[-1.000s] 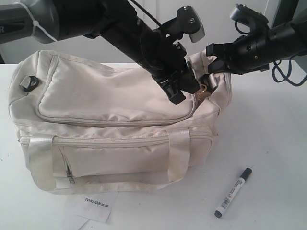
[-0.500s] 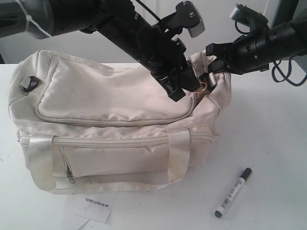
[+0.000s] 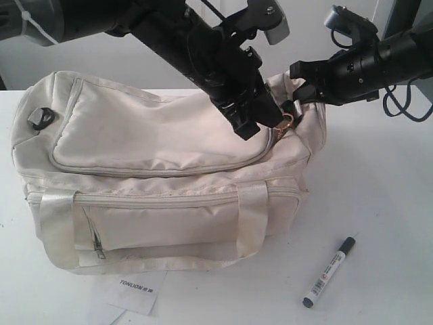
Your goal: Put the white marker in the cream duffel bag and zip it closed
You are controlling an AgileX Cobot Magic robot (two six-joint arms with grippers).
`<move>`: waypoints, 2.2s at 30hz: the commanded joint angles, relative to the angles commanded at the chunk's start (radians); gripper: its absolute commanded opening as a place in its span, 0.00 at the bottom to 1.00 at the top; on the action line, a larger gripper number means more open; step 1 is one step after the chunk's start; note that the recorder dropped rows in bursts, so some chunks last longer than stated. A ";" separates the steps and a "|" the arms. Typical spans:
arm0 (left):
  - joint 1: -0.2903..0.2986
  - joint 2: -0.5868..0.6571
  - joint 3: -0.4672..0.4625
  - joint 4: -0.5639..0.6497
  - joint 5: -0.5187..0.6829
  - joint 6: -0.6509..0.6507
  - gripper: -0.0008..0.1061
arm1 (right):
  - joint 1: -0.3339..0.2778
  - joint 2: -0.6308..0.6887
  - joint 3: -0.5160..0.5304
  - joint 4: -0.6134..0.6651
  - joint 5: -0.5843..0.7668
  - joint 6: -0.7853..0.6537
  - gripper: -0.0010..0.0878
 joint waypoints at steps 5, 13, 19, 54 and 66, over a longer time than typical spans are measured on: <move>-0.003 -0.002 0.000 0.008 0.000 -0.013 0.01 | 0.000 0.000 0.000 0.000 0.000 0.000 0.01; -0.003 -0.002 0.000 0.031 0.019 -0.043 0.01 | 0.000 0.000 0.000 0.000 0.000 0.000 0.01; -0.003 -0.002 0.000 0.037 0.051 -0.073 0.01 | 0.000 0.000 0.000 0.000 0.000 0.000 0.01; -0.003 -0.036 0.000 0.052 0.127 -0.167 0.01 | 0.000 0.000 0.000 0.000 0.000 0.000 0.01; -0.003 -0.036 0.000 0.112 0.171 -0.217 0.01 | 0.000 0.000 0.000 0.000 0.000 0.000 0.01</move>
